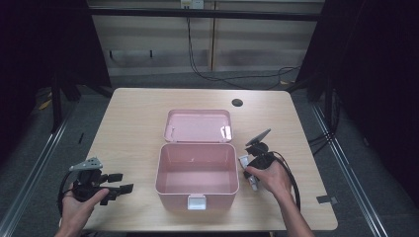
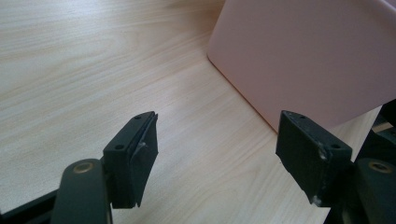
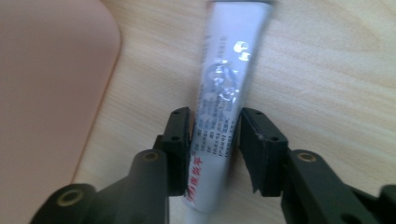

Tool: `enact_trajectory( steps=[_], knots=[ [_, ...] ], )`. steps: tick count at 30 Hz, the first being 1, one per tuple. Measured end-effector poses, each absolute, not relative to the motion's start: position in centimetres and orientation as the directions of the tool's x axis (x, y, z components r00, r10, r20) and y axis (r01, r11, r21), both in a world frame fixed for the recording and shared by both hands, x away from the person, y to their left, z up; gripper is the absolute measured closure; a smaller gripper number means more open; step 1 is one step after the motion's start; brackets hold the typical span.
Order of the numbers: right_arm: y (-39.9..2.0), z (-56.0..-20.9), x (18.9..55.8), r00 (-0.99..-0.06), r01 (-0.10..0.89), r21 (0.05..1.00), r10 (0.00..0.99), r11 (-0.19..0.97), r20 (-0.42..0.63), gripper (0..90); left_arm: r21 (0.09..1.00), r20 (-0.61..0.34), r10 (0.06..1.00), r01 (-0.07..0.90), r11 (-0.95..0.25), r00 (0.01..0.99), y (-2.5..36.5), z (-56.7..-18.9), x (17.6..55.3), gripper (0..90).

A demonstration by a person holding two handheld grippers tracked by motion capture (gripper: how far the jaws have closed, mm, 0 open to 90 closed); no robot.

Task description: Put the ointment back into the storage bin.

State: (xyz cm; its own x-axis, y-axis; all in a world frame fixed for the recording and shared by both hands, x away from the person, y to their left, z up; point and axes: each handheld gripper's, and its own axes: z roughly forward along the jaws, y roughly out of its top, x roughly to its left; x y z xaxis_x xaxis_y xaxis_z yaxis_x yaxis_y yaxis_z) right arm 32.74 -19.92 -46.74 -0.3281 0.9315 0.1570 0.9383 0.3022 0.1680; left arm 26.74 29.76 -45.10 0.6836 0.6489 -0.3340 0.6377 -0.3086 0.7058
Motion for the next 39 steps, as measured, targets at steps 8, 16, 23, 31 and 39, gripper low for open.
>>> enact_trajectory(
  steps=[8,16,23,31,39],
  knots=[
    [-19.8,-46.8,32.8,-0.342,0.932,0.170,0.930,0.319,0.131,68.9,0.704,-0.333,0.646,0.637,-0.315,0.687,29.8,-45.1,26.8,29.5],
    [-19.9,-46.4,32.7,-0.370,0.920,0.180,0.923,0.349,0.101,72.2,0.701,-0.334,0.650,0.641,-0.313,0.683,29.7,-45.2,26.8,29.5],
    [-19.8,-46.3,32.7,-0.391,0.912,0.172,0.916,0.374,0.085,72.5,0.701,-0.335,0.649,0.641,-0.314,0.683,29.7,-45.1,26.7,29.5],
    [-19.9,-45.7,32.5,-0.425,0.898,0.166,0.901,0.408,0.085,72.5,0.700,-0.334,0.647,0.640,-0.317,0.686,29.7,-45.2,26.7,29.4],
    [-20.8,-44.7,32.0,-0.448,0.887,0.179,0.886,0.425,0.120,72.5,0.698,-0.331,0.655,0.644,-0.315,0.679,29.7,-45.2,26.8,29.2]
  ],
)
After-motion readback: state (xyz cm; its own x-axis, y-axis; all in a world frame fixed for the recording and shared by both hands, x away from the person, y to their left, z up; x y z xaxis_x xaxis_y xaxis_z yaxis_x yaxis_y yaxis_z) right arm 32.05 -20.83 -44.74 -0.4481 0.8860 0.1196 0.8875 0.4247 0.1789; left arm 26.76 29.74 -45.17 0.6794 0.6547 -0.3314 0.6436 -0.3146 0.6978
